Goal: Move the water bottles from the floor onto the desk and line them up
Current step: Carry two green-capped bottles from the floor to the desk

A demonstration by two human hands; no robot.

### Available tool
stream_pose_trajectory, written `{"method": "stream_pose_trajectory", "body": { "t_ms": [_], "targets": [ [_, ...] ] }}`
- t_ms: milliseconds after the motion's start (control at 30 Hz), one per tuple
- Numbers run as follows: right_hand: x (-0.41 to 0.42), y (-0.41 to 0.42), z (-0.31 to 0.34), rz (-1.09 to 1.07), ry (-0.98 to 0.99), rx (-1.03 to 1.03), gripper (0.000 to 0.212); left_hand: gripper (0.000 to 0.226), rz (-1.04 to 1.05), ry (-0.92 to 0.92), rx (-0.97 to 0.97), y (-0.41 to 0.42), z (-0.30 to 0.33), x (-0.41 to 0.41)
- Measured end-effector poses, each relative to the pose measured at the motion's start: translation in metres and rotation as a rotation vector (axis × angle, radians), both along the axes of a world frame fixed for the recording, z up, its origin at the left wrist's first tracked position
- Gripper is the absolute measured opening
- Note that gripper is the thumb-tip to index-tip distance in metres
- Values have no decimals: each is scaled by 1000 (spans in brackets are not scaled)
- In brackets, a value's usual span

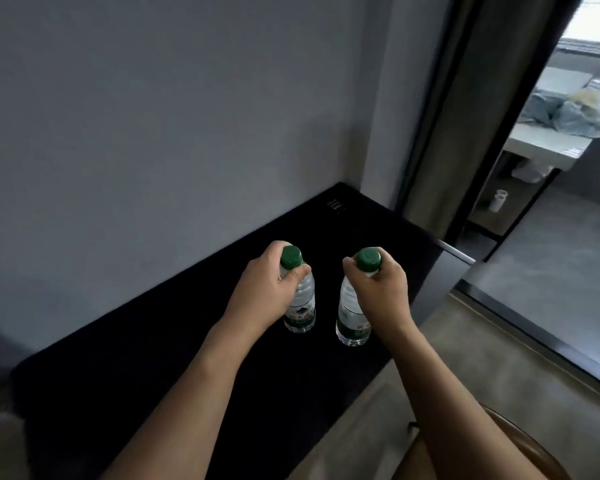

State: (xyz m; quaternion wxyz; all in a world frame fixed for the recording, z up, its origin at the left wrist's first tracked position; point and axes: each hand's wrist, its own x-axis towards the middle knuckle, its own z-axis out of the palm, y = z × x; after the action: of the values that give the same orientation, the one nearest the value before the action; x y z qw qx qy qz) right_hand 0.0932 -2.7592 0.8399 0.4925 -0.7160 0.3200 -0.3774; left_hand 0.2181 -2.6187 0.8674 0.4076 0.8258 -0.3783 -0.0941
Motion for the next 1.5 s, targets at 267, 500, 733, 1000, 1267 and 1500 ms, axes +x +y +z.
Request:
{"method": "stream_pose_trajectory", "body": {
  "t_ms": [267, 500, 733, 1000, 1267, 1500],
  "targets": [
    [106, 95, 8, 303, -17, 55, 13, 15, 269, -23, -1, 129, 0, 56],
    [168, 187, 4, 580, -14, 71, 17, 14, 508, -25, 31, 238, -8, 74],
    [213, 227, -16, 728, 39, 87, 23, 17, 615, -7, 64, 274, -27, 105],
    [319, 242, -73, 765, 82, 73, 16, 19, 704, -6, 114, 291, -94, 193],
    [369, 247, -150, 817, 155, 104, 15, 20, 717, 66, 67, 299, -165, 245],
    [365, 247, -177, 814, 209, 109, 11, 22, 728, 73, 15, 305, -182, 256]
  ]
}}
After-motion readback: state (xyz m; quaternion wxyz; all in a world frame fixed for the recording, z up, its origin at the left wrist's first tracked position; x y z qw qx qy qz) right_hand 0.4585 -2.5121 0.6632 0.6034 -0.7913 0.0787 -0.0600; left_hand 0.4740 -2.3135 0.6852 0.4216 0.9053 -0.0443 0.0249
